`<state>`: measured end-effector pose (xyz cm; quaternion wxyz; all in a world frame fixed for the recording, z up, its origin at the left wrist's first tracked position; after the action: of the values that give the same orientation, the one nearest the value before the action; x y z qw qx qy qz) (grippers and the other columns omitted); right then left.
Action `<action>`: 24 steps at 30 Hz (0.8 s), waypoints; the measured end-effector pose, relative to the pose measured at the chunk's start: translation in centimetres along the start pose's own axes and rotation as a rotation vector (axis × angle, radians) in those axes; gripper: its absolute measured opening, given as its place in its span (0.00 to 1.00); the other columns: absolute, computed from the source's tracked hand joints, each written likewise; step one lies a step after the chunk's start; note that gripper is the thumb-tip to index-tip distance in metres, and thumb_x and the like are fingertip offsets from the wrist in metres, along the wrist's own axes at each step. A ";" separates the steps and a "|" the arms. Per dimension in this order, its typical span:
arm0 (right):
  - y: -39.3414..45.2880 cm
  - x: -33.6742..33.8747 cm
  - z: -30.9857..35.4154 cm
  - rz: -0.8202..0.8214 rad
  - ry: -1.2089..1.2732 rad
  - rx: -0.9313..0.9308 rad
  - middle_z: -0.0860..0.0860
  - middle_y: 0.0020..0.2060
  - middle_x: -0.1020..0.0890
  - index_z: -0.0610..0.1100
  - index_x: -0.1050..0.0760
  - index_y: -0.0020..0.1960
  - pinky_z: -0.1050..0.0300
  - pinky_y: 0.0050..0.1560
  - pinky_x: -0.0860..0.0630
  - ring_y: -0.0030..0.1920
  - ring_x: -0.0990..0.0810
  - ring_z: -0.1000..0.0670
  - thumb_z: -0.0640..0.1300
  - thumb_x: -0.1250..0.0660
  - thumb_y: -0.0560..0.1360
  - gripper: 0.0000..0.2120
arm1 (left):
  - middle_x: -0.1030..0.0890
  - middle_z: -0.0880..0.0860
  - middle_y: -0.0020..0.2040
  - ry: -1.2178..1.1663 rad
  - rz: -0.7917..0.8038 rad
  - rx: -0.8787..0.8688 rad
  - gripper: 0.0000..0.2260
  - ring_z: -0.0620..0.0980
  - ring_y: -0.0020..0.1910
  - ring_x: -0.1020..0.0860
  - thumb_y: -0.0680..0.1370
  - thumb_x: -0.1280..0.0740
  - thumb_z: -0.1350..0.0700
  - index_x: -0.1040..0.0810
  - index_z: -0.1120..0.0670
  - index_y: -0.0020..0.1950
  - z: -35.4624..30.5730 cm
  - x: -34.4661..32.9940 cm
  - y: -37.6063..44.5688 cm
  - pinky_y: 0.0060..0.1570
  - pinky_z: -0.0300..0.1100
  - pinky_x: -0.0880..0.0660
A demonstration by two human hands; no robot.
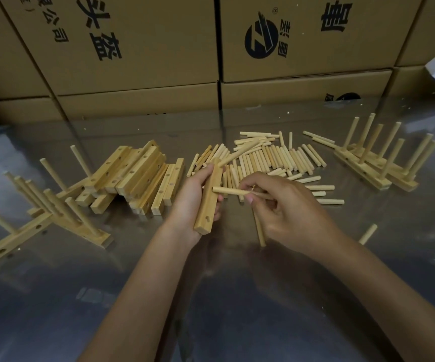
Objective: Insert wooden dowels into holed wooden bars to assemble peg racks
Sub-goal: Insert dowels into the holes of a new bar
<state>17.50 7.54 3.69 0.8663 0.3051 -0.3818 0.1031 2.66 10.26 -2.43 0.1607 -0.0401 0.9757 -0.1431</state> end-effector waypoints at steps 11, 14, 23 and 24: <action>0.0 1.2 1.7 -0.125 -0.245 0.179 0.53 0.38 0.29 0.44 0.19 0.56 0.63 0.40 0.38 0.43 0.34 0.53 0.33 0.34 0.75 0.13 | 0.22 0.47 0.29 0.180 -0.180 -0.098 0.19 0.44 0.27 0.25 0.79 0.35 0.41 0.15 0.49 0.36 -0.4 0.2 -0.4 0.33 0.41 0.30; 0.0 1.3 1.8 -0.125 -0.250 0.170 0.52 0.37 0.29 0.43 0.18 0.55 0.63 0.40 0.38 0.43 0.33 0.53 0.32 0.34 0.74 0.13 | 0.22 0.47 0.29 0.174 -0.185 -0.117 0.17 0.43 0.26 0.24 0.80 0.35 0.41 0.16 0.50 0.40 -0.6 0.0 -0.5 0.30 0.38 0.29; -0.2 1.5 2.0 -0.154 -0.234 0.107 0.52 0.36 0.28 0.41 0.19 0.48 0.60 0.38 0.34 0.42 0.32 0.53 0.32 0.34 0.73 0.09 | 0.22 0.45 0.28 0.242 -0.184 -0.125 0.16 0.45 0.31 0.24 0.80 0.36 0.40 0.17 0.50 0.47 -0.5 -0.6 -0.6 0.36 0.41 0.30; -0.2 1.4 2.0 -0.150 -0.228 0.101 0.52 0.36 0.28 0.41 0.19 0.46 0.59 0.38 0.34 0.41 0.31 0.53 0.32 0.34 0.73 0.08 | 0.22 0.46 0.28 0.250 -0.184 -0.118 0.16 0.45 0.30 0.25 0.81 0.36 0.40 0.17 0.50 0.47 -0.3 -0.6 -0.7 0.35 0.41 0.30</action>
<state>17.33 6.06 5.66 0.8062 0.3858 -0.4481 0.0219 3.17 9.80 -1.72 0.0216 -0.1208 0.9870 -0.1035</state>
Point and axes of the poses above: each hand's wrist, its own y-axis towards the middle knuckle, its own x-axis out of the back of the hand, z = x × y, the point moved 8 cm from there along y, towards the middle knuckle
